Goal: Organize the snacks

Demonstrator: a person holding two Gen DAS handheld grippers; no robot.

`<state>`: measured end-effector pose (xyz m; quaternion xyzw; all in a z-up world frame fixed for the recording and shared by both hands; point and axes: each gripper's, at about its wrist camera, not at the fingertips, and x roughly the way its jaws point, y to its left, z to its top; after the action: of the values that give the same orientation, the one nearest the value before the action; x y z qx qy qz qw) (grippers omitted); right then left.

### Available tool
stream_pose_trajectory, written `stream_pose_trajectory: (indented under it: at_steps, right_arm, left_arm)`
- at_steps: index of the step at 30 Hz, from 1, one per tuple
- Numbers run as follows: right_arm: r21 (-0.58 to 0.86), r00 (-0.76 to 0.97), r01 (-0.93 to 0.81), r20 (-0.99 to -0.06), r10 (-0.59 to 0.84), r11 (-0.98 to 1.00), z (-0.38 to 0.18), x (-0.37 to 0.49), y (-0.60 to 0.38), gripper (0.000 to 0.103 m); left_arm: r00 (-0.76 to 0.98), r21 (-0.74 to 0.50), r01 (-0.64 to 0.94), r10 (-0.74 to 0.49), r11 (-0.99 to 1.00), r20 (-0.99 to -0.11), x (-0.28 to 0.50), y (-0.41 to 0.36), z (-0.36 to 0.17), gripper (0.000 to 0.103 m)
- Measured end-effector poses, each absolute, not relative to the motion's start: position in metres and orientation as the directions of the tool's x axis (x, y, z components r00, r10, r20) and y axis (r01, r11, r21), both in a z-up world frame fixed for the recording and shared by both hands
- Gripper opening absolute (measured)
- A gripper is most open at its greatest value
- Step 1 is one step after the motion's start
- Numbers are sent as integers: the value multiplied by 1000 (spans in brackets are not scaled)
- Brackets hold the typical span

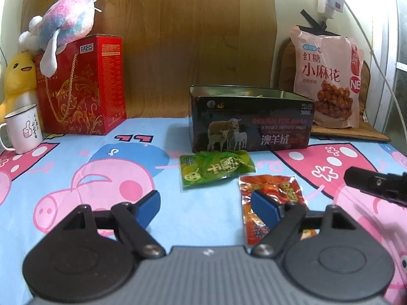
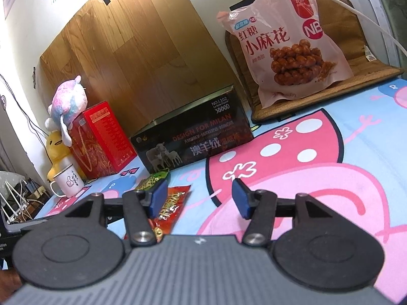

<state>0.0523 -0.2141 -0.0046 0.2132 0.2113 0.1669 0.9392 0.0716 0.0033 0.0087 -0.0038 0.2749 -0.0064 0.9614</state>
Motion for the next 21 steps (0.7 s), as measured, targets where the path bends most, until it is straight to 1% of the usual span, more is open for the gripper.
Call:
stream_pose_trajectory:
  at_steps: [1,2,3,7,9,13,14,15,21]
  right_arm:
    - [471,855,-225,-324,404,853,-5,52,-215,60]
    - [472,855,-226,-323,405,852,-4,52,-215,61]
    - [472,856,-226,-321,405,852,-4,52,-215,64]
    - [471,860,-230,-312,404,852,-4,51,-215,64]
    - [472,860,-230,-310,405,851,-4,50,-215,64]
    - [475,862,-233,-303,407,848,-3,50,-215,65]
    - [477,862,-234,-302,407,847,-3,50,-216,66]
    - [477,863,-234,-300,407,847,-3,49,-216,69]
    - [479,865,-241,-288,411,844,-3,48,-217,69]
  left_arm:
    - [847,-8,6,-9,1000,-531,72,3,8,85]
    - [847,-4,3,-5,1000,-531,72,3,8,90]
    - [848,-1,-1,1,1000,-529,72,2,9,93]
    - [844,12,-8,13,1000,-536,73,2,8,93]
    - [840,11,-13,17,1000,-543,75,3,8,97]
    - [827,4,-36,32,999,-561,78,6,7,98]
    - [824,3,-39,34,999,-565,79,6,7,98]
    - [822,2,-43,36,999,-568,79,6,6,98]
    - [818,5,-55,48,998,-573,80,7,6,98]
